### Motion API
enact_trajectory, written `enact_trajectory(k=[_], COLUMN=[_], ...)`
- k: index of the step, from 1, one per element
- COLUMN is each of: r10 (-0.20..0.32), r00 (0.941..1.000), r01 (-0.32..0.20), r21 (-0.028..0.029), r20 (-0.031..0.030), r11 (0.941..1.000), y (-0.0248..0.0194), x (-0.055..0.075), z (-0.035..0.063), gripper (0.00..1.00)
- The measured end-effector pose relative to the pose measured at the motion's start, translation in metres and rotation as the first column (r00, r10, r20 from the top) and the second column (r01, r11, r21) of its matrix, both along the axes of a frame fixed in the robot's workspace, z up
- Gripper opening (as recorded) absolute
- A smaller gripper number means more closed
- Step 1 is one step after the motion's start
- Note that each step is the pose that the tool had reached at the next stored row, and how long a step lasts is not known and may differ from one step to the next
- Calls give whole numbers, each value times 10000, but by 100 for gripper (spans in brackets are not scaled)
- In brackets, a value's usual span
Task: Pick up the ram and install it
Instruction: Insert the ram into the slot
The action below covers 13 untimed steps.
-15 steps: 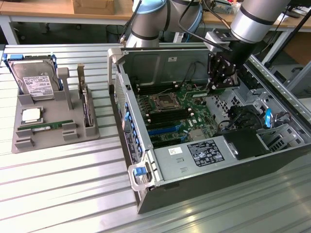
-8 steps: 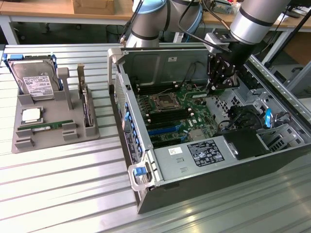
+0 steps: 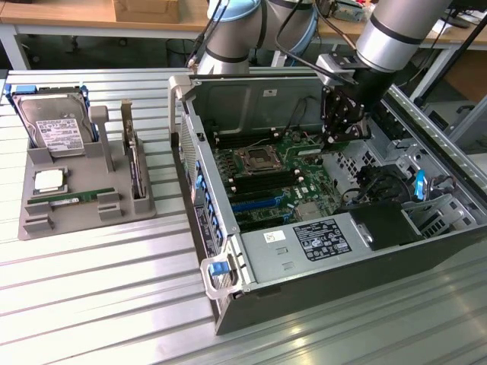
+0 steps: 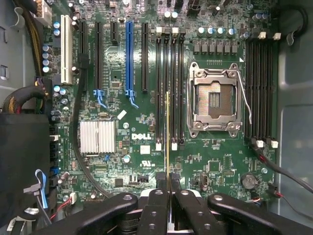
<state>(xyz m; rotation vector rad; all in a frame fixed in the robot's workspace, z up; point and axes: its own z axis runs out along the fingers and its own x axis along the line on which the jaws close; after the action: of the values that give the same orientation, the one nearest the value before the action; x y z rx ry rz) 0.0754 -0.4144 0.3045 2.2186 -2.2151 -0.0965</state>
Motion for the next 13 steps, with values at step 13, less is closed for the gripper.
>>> enact_trajectory(k=[13], r10=[0], r00=[10000], r01=[0], r21=[-1], r20=[0], r11=[10000], y=[0], x=[-38], z=[-66], gripper=[12])
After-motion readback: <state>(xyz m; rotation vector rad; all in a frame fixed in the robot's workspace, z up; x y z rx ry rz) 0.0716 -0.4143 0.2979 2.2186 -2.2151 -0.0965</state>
